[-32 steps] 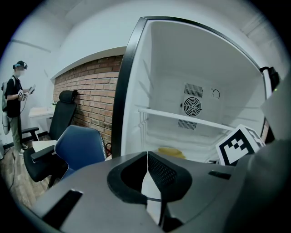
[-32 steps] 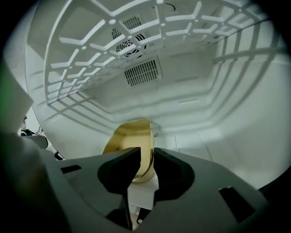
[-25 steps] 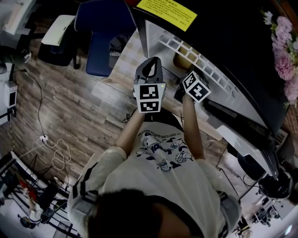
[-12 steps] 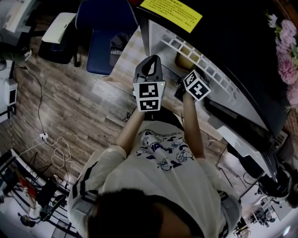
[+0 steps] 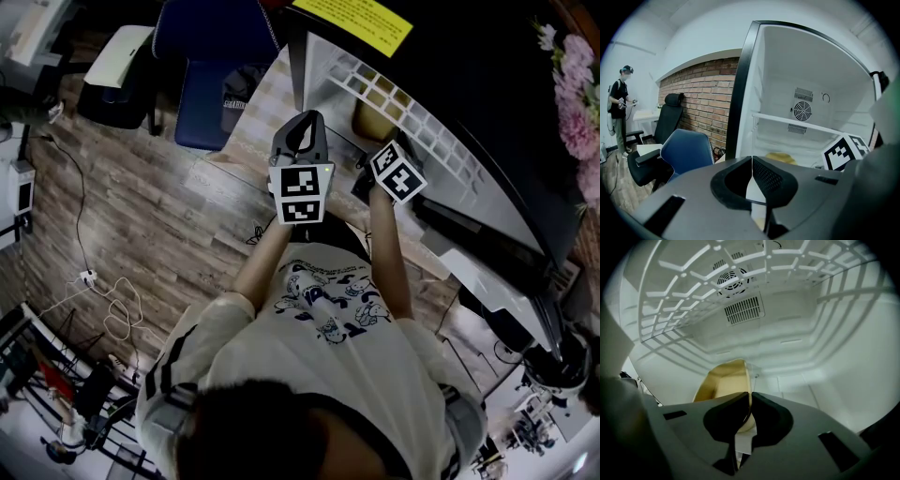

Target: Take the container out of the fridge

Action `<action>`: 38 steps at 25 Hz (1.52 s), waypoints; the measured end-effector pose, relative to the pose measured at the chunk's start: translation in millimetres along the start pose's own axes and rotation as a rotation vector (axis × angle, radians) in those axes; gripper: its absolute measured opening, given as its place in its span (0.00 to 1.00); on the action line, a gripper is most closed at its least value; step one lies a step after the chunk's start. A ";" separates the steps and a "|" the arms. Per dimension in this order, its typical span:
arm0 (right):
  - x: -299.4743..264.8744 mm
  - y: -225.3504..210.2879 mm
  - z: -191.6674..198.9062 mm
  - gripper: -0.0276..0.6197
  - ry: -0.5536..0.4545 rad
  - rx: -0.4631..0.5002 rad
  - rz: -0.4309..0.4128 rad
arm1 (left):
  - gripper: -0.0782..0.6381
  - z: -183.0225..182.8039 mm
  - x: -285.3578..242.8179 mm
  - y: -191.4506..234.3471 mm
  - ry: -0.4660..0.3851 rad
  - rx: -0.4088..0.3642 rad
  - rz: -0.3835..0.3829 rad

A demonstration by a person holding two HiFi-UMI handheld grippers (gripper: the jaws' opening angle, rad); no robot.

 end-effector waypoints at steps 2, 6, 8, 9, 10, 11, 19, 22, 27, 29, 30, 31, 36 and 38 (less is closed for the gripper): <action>4.6 0.3 1.0 0.11 -0.006 -0.001 0.001 | 0.14 -0.2 2.7 0.3 -0.004 0.001 0.005; 14.7 -0.5 7.6 0.11 -0.017 -0.018 0.008 | 0.14 2.6 9.1 1.6 -0.011 -0.001 0.017; 21.1 -1.1 11.4 0.11 -0.022 -0.027 0.011 | 0.14 5.0 13.4 1.5 -0.013 -0.003 0.025; 24.8 -1.4 13.4 0.11 -0.025 -0.033 0.012 | 0.14 6.1 16.0 1.2 -0.014 -0.005 0.030; 28.8 -1.5 15.4 0.11 -0.028 -0.038 0.014 | 0.14 7.1 18.7 1.0 -0.015 -0.007 0.037; 32.9 -1.6 17.5 0.11 -0.031 -0.043 0.017 | 0.14 8.1 21.3 1.0 -0.015 -0.010 0.043; 73.5 -1.0 36.5 0.11 -0.064 -0.089 0.037 | 0.14 17.1 46.6 2.9 -0.025 -0.037 0.104; 87.6 -0.5 48.4 0.11 -0.069 -0.106 0.042 | 0.14 24.3 54.7 3.6 -0.022 -0.043 0.120; 110.4 -0.8 66.4 0.11 -0.059 -0.118 0.031 | 0.14 30.4 68.9 1.9 -0.025 -0.051 0.130; 117.1 -0.7 69.7 0.11 -0.060 -0.119 0.025 | 0.14 31.4 73.4 0.8 -0.032 -0.052 0.129; 120.5 -0.7 71.2 0.11 -0.061 -0.118 0.022 | 0.14 32.3 75.9 0.2 -0.034 -0.053 0.127; 124.2 -1.0 72.7 0.11 -0.061 -0.117 0.018 | 0.14 33.4 78.8 -0.8 -0.036 -0.054 0.126; 145.0 -6.5 77.7 0.11 -0.065 -0.112 -0.021 | 0.14 39.8 96.7 -12.2 -0.047 -0.056 0.118; 155.3 -11.1 81.7 0.11 -0.065 -0.098 -0.031 | 0.14 44.2 107.2 -19.2 -0.054 -0.055 0.113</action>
Point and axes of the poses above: the fingertips, and each gripper's own axes: x backward along the fingers, y to its left, z out of its underside, the point moved 8 cm from there along x, backward along the fingers, and after that the axes turned 1 degree about y, right-handed, at the moved point
